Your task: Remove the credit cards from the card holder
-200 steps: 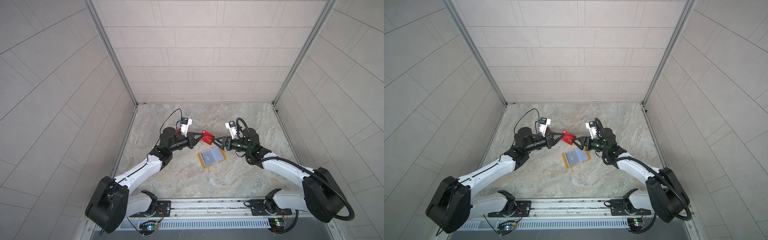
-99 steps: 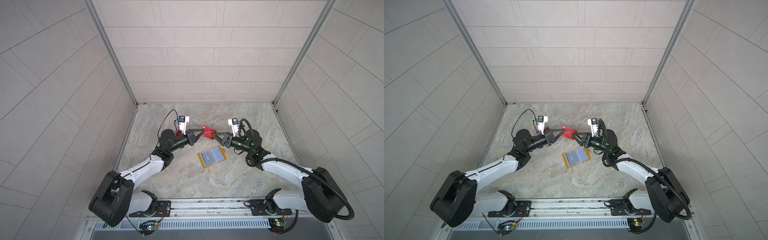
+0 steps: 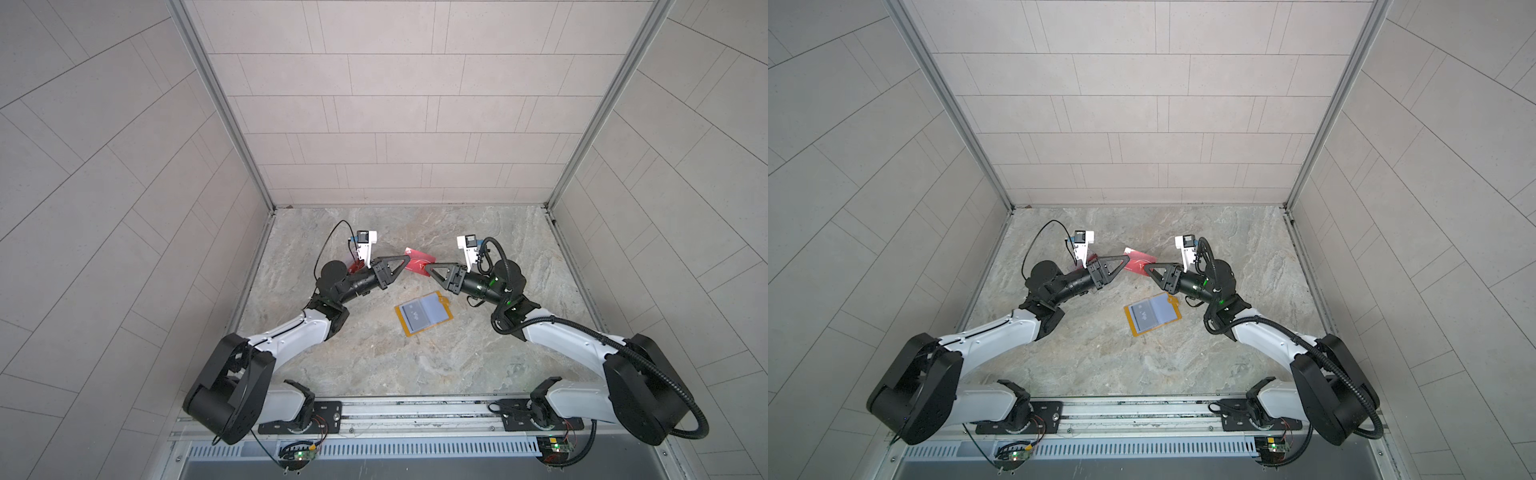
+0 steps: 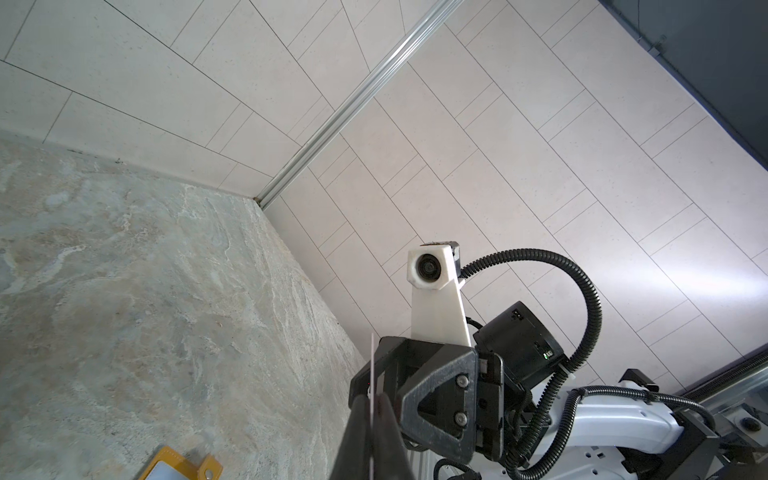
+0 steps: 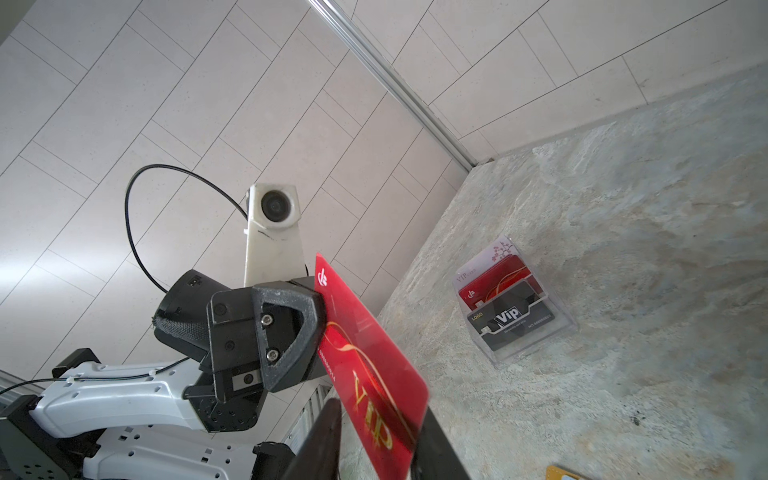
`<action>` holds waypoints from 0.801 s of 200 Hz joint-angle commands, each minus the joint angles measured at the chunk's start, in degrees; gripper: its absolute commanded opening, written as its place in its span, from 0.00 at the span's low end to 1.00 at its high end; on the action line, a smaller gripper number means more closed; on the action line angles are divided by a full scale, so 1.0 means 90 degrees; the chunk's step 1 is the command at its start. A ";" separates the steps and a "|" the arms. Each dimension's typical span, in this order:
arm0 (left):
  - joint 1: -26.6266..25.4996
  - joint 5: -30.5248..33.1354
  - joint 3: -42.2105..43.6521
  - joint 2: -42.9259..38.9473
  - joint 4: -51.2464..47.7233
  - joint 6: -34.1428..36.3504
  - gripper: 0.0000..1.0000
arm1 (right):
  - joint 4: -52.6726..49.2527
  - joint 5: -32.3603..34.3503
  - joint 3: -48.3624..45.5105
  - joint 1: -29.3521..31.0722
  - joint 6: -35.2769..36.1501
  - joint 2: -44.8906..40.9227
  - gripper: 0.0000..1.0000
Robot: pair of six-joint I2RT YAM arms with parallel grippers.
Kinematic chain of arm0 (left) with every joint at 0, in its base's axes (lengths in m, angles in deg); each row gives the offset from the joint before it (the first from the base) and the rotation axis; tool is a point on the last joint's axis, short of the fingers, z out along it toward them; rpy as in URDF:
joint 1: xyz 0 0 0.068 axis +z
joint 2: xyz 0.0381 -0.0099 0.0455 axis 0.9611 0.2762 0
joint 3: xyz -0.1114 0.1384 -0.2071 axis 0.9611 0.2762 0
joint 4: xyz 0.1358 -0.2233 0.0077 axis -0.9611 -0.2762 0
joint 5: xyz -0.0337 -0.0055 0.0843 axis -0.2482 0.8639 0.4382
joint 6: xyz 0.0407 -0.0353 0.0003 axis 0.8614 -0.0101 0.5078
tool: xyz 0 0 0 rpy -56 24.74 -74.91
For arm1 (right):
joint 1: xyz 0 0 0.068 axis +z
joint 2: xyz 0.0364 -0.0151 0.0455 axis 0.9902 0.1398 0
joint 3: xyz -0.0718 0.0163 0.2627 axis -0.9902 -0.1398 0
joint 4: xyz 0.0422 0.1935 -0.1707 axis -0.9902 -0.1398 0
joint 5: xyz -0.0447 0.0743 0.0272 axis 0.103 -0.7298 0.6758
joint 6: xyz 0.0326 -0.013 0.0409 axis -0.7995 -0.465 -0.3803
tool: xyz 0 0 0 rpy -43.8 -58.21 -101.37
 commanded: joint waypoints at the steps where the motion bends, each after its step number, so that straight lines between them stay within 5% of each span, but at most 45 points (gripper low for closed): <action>1: 0.0024 -0.0056 0.0074 0.0047 0.0469 -0.0110 0.00 | 0.0248 -0.0039 0.0107 0.0042 -0.0100 -0.0050 0.27; 110: 0.0029 -0.0185 0.0076 0.0236 0.0747 -0.0207 0.06 | 0.0200 -0.0061 0.0123 0.0073 -0.0081 -0.0063 0.12; 160: 0.0039 -0.0155 0.0030 -0.0016 -0.0219 0.0402 0.29 | -0.0658 -0.0063 0.0447 0.0080 0.0435 -0.0266 0.00</action>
